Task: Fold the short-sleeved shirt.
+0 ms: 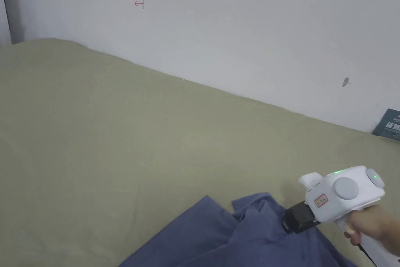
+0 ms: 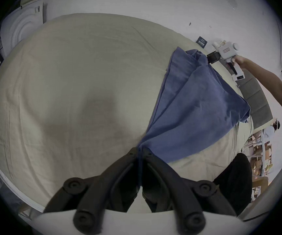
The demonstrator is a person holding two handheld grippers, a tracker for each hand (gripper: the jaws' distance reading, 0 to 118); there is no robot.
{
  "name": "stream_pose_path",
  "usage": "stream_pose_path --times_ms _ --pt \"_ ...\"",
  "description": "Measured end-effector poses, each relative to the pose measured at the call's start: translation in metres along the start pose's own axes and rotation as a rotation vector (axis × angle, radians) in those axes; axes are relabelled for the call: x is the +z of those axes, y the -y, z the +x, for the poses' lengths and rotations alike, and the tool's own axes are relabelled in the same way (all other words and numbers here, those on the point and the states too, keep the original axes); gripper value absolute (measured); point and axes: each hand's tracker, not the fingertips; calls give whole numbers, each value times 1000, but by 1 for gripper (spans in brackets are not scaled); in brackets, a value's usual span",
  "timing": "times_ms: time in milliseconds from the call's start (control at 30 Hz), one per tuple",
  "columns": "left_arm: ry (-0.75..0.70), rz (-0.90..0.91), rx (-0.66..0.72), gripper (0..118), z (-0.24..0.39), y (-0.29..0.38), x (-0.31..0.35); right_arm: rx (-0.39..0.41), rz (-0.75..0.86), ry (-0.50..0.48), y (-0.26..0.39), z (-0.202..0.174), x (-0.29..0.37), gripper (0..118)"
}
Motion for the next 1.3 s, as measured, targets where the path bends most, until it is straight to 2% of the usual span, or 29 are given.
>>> stream_pose_path --times_ms 33,67,100,133,167,267,333,400,533,733,933,1033,1100,1133,1233,1300 --pt "6 -1 6 4 0 0 1 -9 -23 -31 2 1 1 83" --pt "5 0 6 4 0 0 1 -55 -1 -91 1 1 7 60" --pt "5 1 3 4 -2 0 1 -76 43 -103 2 -1 12 29" --pt "6 0 2 4 -3 0 0 -53 45 -70 2 -5 17 11" --pt "7 0 3 4 -2 -1 1 -59 50 -26 2 -8 22 11" --pt "-6 10 -3 4 1 -2 3 -87 68 -55 10 -17 49 10" --pt "1 30 6 4 2 -4 9 -86 141 -44 15 -19 71 10" --pt "3 53 13 4 3 -9 16 -117 189 -30 21 -18 96 10" --pt "20 112 -4 4 9 -31 37 -162 288 -55 37 -18 152 10" --pt "22 232 -58 4 27 -94 70 -228 462 28 58 -19 234 10" --pt "-20 332 -129 4 49 -174 94 -324 587 137 65 3 297 10" --pt "-27 374 -132 4 52 -213 103 -366 668 183 66 13 321 10" --pt "-45 411 -124 4 54 -244 109 -401 706 196 63 9 303 11" --pt "-49 426 -127 4 56 -261 113 -419 751 321 62 28 321 11" --pt "-64 484 -143 4 59 -302 123 -441 811 362 55 30 326 10" --pt "-79 528 -156 4 64 -325 130 -462 828 414 47 48 371 10"
